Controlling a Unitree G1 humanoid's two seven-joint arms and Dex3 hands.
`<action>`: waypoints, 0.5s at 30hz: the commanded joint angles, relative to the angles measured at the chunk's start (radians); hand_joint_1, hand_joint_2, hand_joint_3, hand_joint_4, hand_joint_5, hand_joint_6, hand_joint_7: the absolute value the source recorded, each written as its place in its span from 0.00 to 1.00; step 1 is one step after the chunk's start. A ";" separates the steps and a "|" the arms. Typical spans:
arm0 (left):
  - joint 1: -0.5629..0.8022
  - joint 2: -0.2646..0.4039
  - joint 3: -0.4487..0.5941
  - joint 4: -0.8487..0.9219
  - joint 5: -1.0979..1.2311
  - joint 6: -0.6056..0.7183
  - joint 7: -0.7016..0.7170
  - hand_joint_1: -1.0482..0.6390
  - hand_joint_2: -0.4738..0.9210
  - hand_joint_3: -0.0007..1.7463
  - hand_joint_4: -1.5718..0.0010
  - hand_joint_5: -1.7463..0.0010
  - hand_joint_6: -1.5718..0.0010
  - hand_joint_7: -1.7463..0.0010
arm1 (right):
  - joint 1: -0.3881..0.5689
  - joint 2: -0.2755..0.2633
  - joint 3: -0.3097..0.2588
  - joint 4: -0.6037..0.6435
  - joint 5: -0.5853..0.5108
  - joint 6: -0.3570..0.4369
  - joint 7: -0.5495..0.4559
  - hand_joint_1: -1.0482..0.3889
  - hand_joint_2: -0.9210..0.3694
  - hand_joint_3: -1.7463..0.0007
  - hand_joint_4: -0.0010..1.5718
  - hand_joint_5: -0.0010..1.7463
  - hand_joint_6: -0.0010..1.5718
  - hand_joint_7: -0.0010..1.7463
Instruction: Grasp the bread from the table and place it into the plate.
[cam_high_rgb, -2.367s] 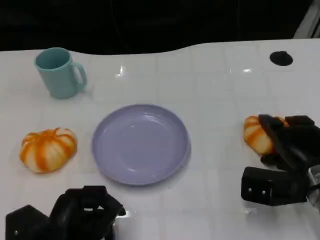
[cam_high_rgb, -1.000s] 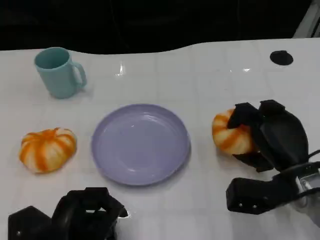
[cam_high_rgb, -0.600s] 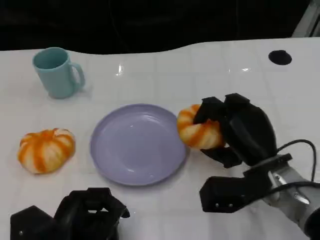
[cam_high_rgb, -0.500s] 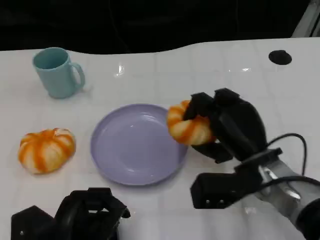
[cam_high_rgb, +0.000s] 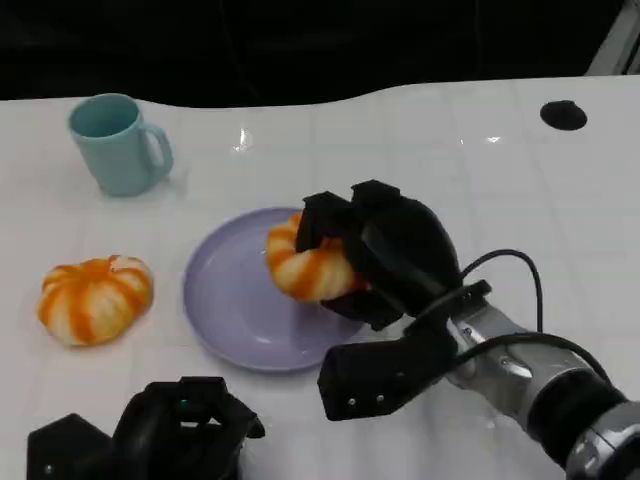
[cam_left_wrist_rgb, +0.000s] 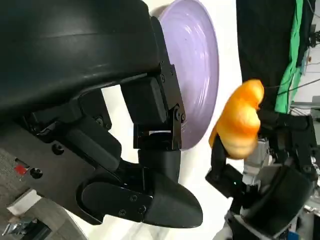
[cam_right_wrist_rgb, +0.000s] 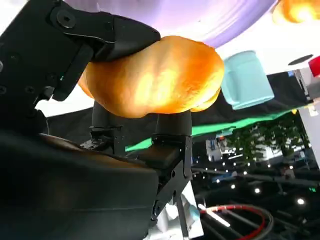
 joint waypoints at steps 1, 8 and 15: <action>0.013 0.006 0.003 -0.015 -0.008 -0.006 0.003 0.00 0.80 0.26 0.00 0.30 0.08 0.60 | -0.049 0.024 0.009 0.050 0.003 -0.008 -0.020 0.61 0.41 0.42 0.59 1.00 0.44 0.99; 0.020 0.006 0.000 -0.025 -0.005 -0.004 0.008 0.00 0.80 0.26 0.00 0.30 0.08 0.61 | -0.070 0.053 0.015 0.099 0.012 -0.032 -0.010 0.58 0.35 0.45 0.54 0.95 0.51 0.73; 0.022 0.004 0.000 -0.020 -0.007 -0.013 0.002 0.00 0.80 0.25 0.00 0.30 0.08 0.61 | -0.061 0.047 0.041 0.078 0.007 0.037 0.080 0.48 0.05 0.89 0.36 0.27 0.41 0.02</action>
